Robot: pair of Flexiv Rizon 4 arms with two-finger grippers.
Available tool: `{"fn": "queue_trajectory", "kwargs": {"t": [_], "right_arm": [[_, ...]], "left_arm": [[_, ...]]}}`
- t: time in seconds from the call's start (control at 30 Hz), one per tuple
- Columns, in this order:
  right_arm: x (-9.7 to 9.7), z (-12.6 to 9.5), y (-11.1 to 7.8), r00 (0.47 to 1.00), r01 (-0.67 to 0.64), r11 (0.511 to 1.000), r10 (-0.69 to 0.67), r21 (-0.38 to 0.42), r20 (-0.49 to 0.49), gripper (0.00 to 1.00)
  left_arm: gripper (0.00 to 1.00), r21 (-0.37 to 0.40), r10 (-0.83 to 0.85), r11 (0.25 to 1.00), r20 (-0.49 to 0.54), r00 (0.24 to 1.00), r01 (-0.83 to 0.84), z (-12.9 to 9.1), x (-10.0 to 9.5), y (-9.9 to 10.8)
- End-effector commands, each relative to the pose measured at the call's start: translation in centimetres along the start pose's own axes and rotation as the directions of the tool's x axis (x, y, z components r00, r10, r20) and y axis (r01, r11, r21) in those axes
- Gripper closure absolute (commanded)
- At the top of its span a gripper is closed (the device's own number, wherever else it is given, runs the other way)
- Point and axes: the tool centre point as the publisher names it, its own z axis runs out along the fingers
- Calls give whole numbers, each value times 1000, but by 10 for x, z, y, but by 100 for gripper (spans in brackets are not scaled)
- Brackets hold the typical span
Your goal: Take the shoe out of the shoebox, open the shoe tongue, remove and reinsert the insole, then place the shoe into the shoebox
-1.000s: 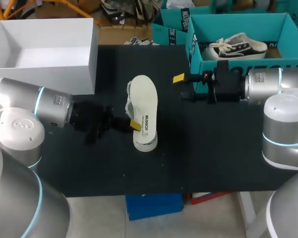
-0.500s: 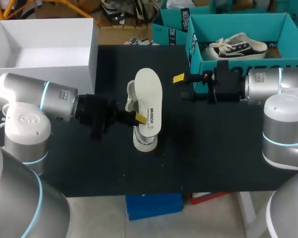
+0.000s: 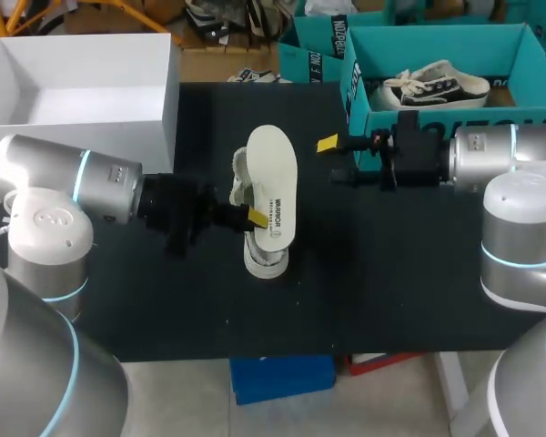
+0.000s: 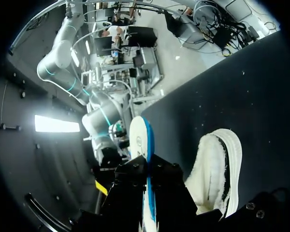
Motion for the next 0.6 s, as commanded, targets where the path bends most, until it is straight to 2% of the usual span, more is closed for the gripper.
{"fn": "queue_trajectory", "kwargs": {"t": [0.03, 0.1, 0.3, 0.6], "right_arm": [[-1, 2, -1, 1000, 0, 1000, 0, -4, 0, 0], [-2, 3, 2, 1000, 4, 1000, -4, 12, -27, 0], [-2, 13, 12, 997, 28, 992, -18, 126, -76, 0], [4, 28, 6, 989, 62, 952, -17, 298, -150, 0]], "left_arm": [[100, -7, 3, 1000, -1, 1000, -3, 1, 0, -2], [100, -7, 3, 1000, -1, 1000, -3, 1, 0, -2], [100, -7, 3, 1000, -1, 1000, -3, 1, 0, -2], [100, -7, 3, 1000, -1, 1000, -3, 1, 0, -2]]}}
